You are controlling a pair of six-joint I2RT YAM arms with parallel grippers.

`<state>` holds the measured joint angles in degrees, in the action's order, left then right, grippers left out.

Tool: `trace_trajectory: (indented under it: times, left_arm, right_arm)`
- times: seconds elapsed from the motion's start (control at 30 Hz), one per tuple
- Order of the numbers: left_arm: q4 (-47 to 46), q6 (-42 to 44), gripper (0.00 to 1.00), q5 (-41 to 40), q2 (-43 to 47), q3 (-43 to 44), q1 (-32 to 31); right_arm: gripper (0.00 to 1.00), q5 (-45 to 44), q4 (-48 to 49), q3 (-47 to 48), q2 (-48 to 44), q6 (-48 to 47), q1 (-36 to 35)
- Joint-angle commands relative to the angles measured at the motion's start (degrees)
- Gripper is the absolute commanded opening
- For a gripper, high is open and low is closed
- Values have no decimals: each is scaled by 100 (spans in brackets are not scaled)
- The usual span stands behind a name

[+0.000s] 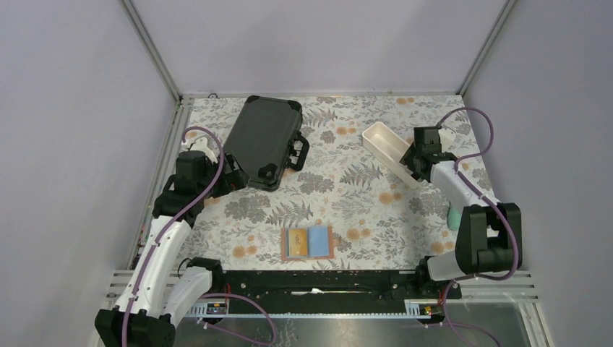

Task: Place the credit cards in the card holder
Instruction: Pick up the credit card from the storage box.

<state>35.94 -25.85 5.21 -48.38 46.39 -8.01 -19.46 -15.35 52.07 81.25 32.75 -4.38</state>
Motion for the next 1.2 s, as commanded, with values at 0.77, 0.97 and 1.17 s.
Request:
trace_trajectory:
  times: [0.77,0.97,1.17]
  left_arm:
    - [-373,27,98,558,45,-41,351]
    - [-386,25,98,601,48,-51,369]
    - [-403,18,98,658,40,-69,379]
  right_arm:
    - [60,38,729,735,1369,-18,378]
    - [60,81,728,846,1356,-45,403]
    - [55,100,730,841,1303,-51,403]
